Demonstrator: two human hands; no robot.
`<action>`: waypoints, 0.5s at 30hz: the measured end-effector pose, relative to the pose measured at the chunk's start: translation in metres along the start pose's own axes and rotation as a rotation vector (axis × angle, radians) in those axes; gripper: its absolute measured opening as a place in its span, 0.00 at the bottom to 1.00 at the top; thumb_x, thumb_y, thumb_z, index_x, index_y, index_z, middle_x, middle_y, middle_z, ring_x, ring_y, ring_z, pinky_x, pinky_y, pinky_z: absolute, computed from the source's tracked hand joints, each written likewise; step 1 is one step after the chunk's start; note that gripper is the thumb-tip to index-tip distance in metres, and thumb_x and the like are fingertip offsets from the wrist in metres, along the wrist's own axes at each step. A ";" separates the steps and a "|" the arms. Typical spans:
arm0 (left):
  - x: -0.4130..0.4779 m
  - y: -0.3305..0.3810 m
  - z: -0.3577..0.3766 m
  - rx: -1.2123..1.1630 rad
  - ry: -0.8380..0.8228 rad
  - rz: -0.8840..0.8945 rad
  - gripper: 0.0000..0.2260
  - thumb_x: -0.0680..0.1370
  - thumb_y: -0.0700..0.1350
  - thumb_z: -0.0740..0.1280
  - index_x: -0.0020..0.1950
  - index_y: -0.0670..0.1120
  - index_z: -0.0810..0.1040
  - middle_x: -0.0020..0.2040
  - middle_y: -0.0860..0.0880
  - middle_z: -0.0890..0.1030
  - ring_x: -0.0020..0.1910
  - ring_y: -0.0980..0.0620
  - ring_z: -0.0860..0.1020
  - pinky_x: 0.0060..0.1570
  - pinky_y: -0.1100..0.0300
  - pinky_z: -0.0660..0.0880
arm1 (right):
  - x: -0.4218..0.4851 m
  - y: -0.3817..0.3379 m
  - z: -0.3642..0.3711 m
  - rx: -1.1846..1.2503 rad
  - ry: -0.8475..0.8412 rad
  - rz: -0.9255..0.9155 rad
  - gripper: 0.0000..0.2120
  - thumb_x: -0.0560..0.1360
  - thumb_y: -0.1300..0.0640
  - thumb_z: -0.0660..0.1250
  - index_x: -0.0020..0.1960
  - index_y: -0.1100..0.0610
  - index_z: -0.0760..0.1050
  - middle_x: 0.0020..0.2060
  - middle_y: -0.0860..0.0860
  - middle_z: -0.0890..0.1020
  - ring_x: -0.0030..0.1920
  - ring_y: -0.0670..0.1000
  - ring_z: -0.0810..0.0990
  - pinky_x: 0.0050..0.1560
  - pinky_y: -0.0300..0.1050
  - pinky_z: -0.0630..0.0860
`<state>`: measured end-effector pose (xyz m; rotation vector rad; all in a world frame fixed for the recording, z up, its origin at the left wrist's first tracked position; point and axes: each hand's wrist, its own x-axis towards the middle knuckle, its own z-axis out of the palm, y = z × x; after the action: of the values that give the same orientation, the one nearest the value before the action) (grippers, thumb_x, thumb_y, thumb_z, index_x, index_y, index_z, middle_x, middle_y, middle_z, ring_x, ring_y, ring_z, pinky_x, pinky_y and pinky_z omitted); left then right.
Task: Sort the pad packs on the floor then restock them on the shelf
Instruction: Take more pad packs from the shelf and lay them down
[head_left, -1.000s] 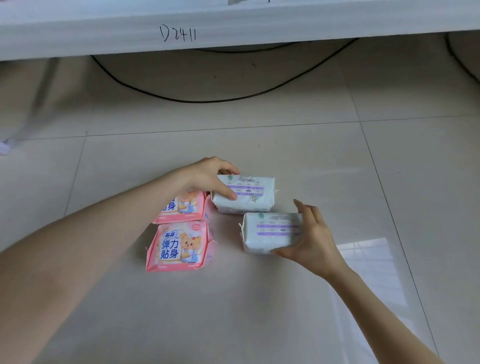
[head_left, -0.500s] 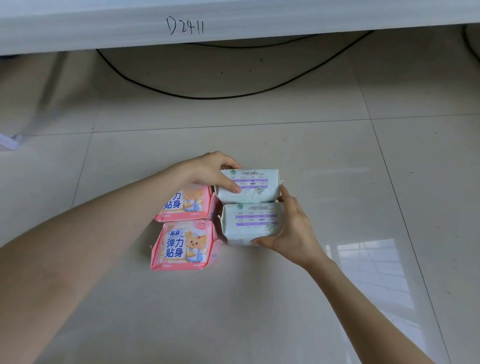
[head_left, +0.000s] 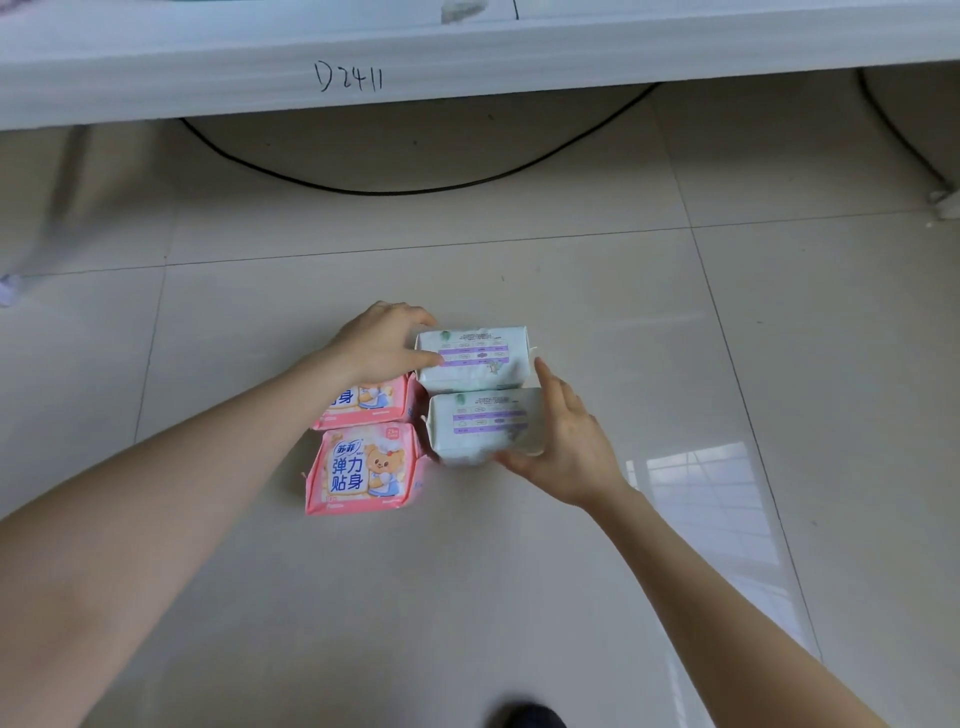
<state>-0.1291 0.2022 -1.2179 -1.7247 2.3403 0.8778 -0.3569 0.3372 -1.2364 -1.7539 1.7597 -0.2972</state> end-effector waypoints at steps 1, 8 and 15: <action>-0.009 0.000 -0.003 0.044 0.025 0.010 0.25 0.76 0.54 0.69 0.70 0.47 0.71 0.69 0.46 0.74 0.68 0.45 0.68 0.65 0.53 0.67 | -0.004 -0.004 -0.005 -0.051 -0.001 -0.012 0.51 0.68 0.40 0.72 0.79 0.56 0.46 0.76 0.51 0.60 0.72 0.53 0.64 0.66 0.52 0.67; -0.077 0.012 -0.035 0.351 0.083 0.017 0.28 0.79 0.58 0.61 0.76 0.48 0.63 0.77 0.48 0.62 0.77 0.48 0.57 0.75 0.47 0.51 | -0.029 -0.049 -0.049 -0.332 -0.057 -0.022 0.41 0.76 0.43 0.63 0.79 0.53 0.43 0.78 0.54 0.53 0.77 0.54 0.53 0.73 0.56 0.54; -0.143 0.045 -0.102 0.530 0.094 0.010 0.29 0.80 0.60 0.56 0.77 0.48 0.59 0.79 0.46 0.56 0.78 0.48 0.52 0.74 0.44 0.46 | -0.052 -0.111 -0.121 -0.522 -0.083 -0.042 0.38 0.77 0.42 0.59 0.78 0.54 0.43 0.78 0.55 0.50 0.78 0.55 0.49 0.74 0.61 0.48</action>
<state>-0.0943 0.2799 -1.0582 -1.5487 2.3477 0.1455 -0.3391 0.3452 -1.0653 -2.1233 1.8503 0.2414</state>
